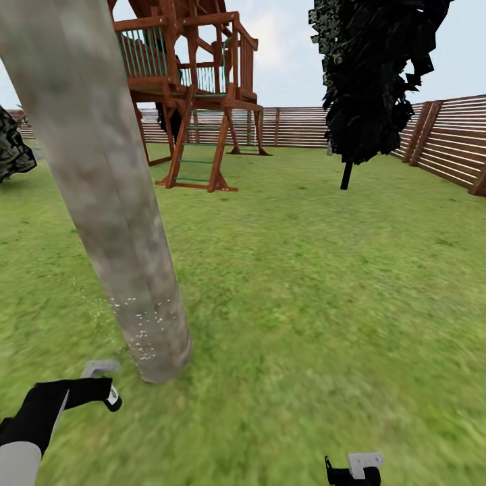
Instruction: In the garden, pick up the pesticide atomizer on the floor and spray pesticide onto both trees until each tree trunk is fully covered.
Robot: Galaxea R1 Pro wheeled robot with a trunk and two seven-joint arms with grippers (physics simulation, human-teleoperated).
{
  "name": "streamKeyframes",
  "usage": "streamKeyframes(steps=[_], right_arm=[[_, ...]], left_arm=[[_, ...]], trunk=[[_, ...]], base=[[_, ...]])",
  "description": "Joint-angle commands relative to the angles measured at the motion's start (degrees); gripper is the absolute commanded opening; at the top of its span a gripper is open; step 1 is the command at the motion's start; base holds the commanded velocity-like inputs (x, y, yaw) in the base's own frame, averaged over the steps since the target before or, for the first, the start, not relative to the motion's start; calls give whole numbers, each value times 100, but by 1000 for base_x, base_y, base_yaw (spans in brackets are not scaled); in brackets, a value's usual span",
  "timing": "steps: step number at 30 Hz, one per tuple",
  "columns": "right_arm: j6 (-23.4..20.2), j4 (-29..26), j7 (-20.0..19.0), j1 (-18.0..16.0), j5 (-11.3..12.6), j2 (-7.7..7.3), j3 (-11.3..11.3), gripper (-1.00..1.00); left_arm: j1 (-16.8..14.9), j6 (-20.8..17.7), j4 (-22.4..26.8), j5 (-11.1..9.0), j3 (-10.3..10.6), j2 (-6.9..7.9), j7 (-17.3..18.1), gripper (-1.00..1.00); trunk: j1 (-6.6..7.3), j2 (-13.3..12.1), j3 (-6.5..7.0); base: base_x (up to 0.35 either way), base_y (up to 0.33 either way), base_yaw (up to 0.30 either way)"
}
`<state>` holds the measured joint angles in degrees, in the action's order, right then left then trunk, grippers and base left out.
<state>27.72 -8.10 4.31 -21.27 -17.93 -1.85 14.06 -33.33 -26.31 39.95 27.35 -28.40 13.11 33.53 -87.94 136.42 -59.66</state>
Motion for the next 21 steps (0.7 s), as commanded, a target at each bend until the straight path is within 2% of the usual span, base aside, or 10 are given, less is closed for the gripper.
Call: streamKeyframes(steps=[1,3,11,21], right_arm=[[0,1,0,0,0,0,0,100],[0,2,0,0,0,0,0,100],[-2,2,0,0,-2,0,-2,100],[0,2,0,0,-5,0,-9,100]], left_arm=[[-4,-8,3,160,0,-14,21,-100],[-6,-49,4,333,1,-25,39,-100],[-7,-76,4,376,-6,-28,48,-100],[-7,-85,4,383,-10,-28,48,-100]], trunk=[[0,0,0],[0,0,0],[0,0,0],[0,0,0]], base=[[0,0,0],[37,-18,0],[165,-192,0],[-92,-267,0]])
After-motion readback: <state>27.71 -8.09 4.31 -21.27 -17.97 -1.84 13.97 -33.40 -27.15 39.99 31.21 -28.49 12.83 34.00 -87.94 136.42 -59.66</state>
